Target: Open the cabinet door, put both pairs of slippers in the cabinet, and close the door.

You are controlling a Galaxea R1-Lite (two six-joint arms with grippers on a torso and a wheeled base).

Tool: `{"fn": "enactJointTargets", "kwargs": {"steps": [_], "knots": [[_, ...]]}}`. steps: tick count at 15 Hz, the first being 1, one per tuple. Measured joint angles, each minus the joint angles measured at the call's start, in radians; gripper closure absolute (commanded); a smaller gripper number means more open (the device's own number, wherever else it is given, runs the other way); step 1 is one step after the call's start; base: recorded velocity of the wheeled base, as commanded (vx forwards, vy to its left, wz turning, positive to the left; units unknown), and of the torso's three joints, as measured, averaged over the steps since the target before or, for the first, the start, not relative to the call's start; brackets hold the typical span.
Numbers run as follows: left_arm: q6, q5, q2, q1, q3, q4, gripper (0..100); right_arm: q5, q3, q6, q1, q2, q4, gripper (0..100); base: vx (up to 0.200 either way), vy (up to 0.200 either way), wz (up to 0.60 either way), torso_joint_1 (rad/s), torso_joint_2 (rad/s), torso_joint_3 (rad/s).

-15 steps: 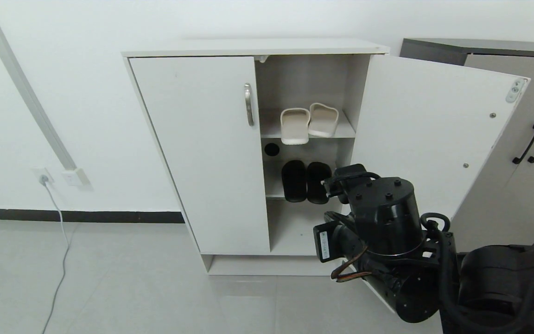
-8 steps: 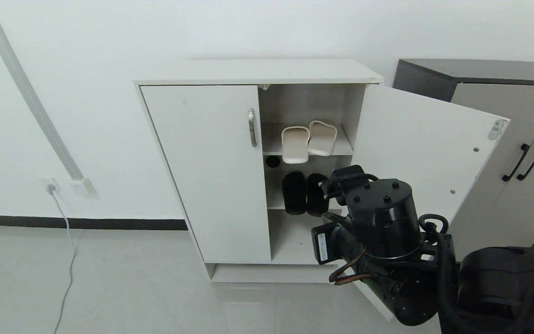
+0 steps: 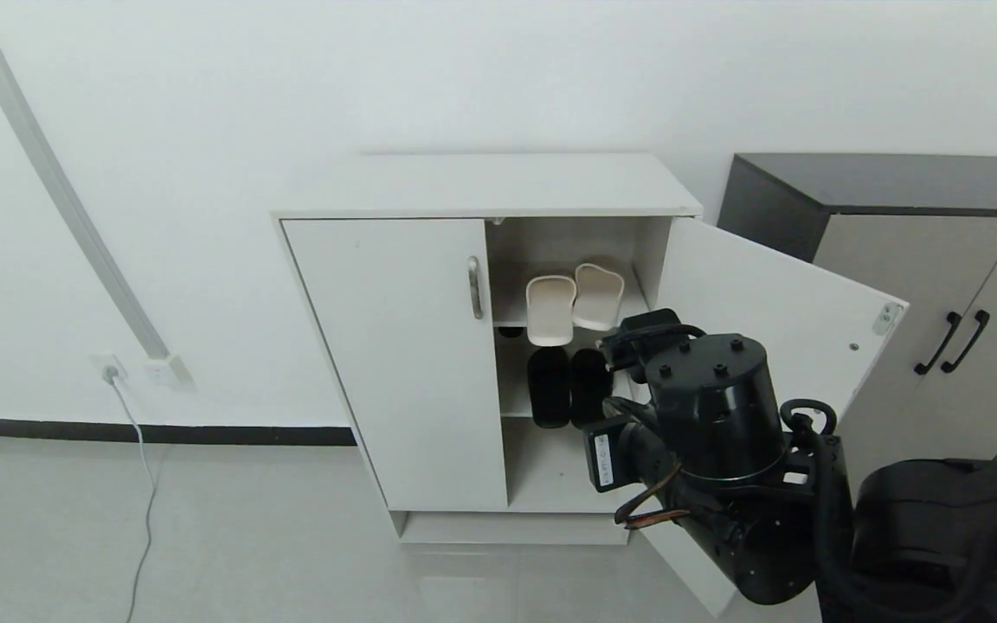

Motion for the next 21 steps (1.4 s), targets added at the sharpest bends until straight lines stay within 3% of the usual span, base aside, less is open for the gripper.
{"fn": "enactJointTargets", "kwargs": {"steps": [21], "knots": [[-0.001, 0.001, 0.0, 0.0, 0.0, 0.0, 100, -0.005, 0.017, 0.001, -0.007, 0.004, -0.001, 100, 0.0, 0.0, 0.0, 0.217, -0.52, -0.31]]}}
